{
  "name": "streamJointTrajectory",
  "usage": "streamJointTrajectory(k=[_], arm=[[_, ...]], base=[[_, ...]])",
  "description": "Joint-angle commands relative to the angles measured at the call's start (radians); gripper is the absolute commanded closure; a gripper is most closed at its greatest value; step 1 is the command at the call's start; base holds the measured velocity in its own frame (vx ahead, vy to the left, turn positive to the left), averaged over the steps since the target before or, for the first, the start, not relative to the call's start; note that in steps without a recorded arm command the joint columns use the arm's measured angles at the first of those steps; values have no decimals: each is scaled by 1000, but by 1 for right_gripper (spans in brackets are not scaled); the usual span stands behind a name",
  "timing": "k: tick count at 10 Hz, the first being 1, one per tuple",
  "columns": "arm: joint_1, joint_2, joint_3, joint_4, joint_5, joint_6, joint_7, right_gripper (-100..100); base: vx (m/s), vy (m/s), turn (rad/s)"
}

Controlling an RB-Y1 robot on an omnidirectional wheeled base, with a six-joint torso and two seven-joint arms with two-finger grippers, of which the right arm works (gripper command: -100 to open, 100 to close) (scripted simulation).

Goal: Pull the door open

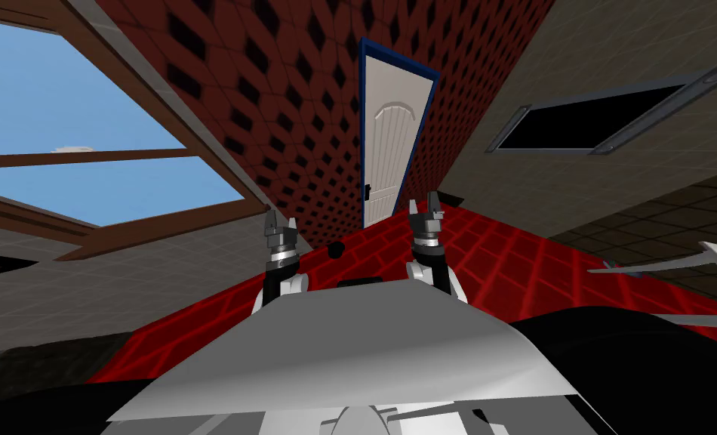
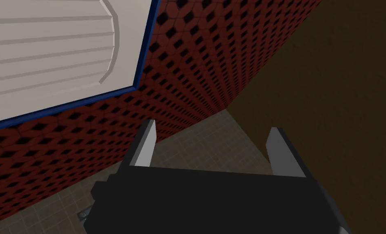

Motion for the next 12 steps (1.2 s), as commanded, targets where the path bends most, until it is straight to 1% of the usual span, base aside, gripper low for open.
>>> streamJointTrajectory(k=[1,4,6,7,8,10,11,12], arm=[[-15,-10,0,34,-30,6,-30,-100],[-41,-25,-1,94,-82,17,-82,-100],[-64,-36,-1,148,-129,27,-130,-100],[-70,-39,-1,162,-142,30,-142,-100],[-84,-44,-2,195,-170,36,-171,-100],[-99,-50,-2,228,-199,42,-200,-100],[-114,-55,-2,263,-230,48,-231,-100],[-122,-58,-2,281,-246,52,-247,-100]], base=[[77,-43,138],[165,-80,151],[163,-121,186],[138,-102,110],[151,-107,147],[110,-95,138],[109,-84,160],[107,-107,185]])
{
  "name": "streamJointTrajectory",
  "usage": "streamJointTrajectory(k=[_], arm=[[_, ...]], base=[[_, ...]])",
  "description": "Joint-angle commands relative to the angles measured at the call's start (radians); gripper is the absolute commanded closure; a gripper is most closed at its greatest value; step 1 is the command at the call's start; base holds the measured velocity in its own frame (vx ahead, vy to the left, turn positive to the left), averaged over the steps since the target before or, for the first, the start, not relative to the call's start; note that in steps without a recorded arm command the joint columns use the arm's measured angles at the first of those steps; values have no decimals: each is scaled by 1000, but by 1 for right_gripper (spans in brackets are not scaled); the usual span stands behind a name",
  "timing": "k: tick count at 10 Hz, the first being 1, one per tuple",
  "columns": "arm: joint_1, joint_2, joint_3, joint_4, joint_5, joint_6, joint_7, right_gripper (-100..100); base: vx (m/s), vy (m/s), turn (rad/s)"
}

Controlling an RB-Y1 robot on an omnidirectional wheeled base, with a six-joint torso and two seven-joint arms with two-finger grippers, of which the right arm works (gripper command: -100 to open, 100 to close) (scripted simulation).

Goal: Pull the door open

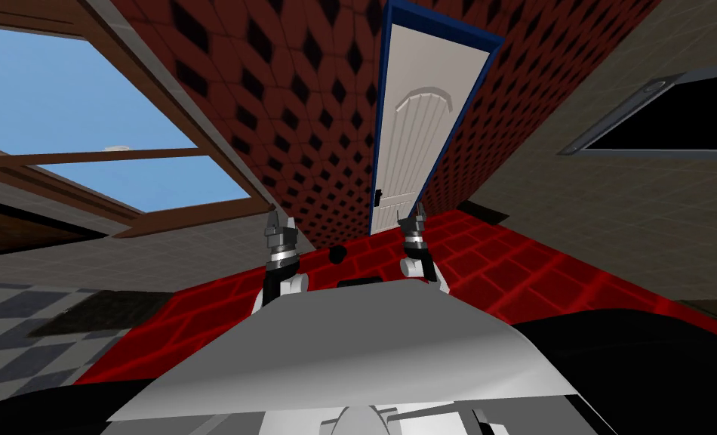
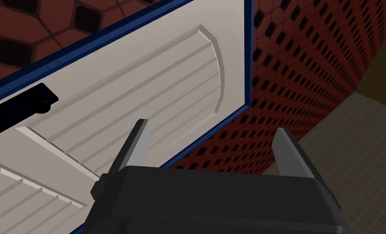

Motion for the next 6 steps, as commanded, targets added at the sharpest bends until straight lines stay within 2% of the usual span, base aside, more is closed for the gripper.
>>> streamJointTrajectory(k=[1,6], arm=[[-15,-6,-2,29,-29,10,-31,-100],[-56,-18,-3,124,-112,27,-115,-100]], base=[[100,-107,116],[81,-91,118]])
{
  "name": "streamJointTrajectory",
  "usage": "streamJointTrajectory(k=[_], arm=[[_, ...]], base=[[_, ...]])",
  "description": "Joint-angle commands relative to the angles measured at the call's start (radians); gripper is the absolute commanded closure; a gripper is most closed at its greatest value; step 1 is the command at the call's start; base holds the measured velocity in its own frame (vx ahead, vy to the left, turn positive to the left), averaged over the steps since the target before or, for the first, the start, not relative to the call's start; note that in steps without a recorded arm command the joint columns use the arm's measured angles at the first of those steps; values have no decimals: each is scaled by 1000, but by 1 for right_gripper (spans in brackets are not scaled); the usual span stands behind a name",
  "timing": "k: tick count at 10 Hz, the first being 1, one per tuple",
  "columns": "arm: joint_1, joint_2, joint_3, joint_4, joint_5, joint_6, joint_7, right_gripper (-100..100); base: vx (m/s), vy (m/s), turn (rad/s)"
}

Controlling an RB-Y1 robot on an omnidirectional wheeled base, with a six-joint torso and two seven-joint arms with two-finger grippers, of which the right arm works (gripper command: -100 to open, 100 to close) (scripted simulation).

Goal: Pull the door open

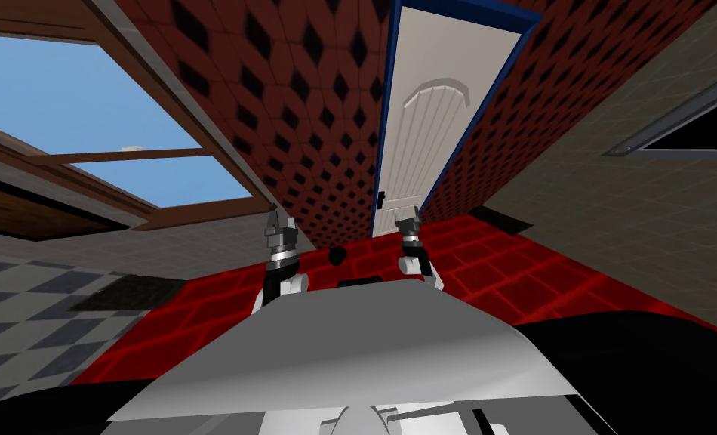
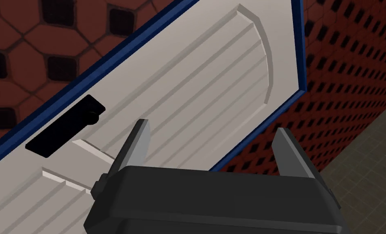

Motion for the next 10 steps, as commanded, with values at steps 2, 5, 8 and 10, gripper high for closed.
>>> streamJointTrajectory(k=[2,5,8,10], arm=[[-22,-5,1,51,-45,10,-46,-100],[-47,-11,0,110,-97,21,-99,-100],[-73,-17,0,170,-149,32,-151,-100],[-90,-21,-1,209,-183,39,-185,-100]], base=[[76,-98,135],[74,-88,137],[68,-108,132],[79,-104,113]])
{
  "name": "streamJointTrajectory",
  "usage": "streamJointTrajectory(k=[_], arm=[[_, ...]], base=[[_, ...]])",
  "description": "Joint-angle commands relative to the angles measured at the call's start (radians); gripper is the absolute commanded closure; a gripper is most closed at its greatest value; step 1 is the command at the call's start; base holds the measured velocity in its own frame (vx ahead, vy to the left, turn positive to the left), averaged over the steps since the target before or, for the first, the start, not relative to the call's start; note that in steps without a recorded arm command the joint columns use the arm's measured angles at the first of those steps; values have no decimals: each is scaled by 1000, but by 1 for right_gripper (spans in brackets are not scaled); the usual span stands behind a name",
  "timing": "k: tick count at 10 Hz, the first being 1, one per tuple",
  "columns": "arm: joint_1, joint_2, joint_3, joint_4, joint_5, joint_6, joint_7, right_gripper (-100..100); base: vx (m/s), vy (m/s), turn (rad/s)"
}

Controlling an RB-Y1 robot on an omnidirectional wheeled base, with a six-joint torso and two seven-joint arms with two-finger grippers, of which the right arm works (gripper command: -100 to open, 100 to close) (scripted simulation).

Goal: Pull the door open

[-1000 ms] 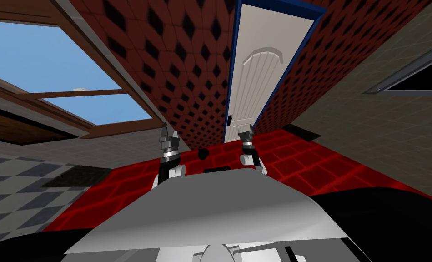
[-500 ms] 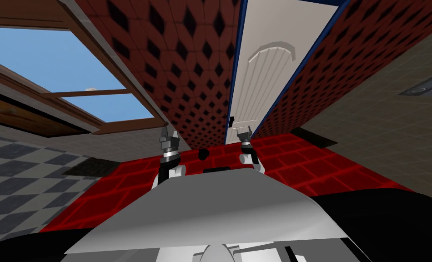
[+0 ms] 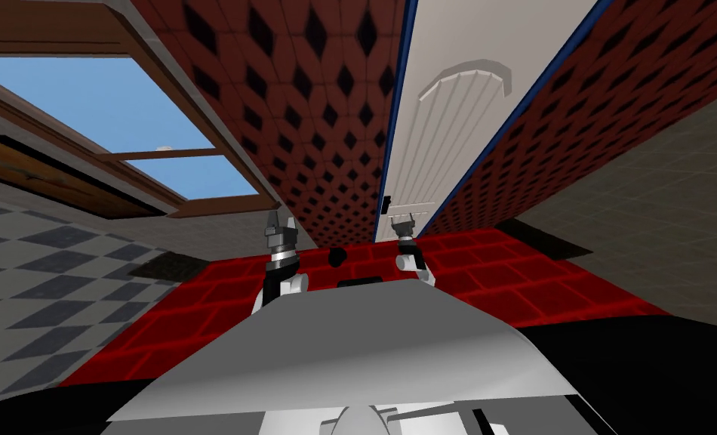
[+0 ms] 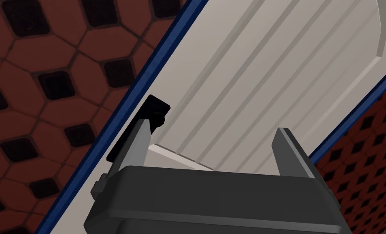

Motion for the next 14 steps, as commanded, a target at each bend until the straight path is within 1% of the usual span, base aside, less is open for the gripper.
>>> streamJointTrajectory(k=[1,6,7,9,11,12,13,14], arm=[[-12,-5,-1,31,-29,6,-31,-100],[-53,-13,-2,125,-110,23,-113,-100],[-68,-16,-2,161,-142,30,-145,-100],[-83,-19,-2,194,-171,36,-174,-100],[-97,-21,-2,227,-199,42,-203,-100],[-109,-24,-3,256,-225,48,-228,-100],[-116,-25,-3,270,-237,50,-241,-100],[-128,-27,-3,298,-262,55,-265,-100]], base=[[67,-131,134],[62,-98,125],[71,-150,139],[82,-151,160],[48,-94,111],[61,-104,181],[73,-126,124],[78,-155,131]])
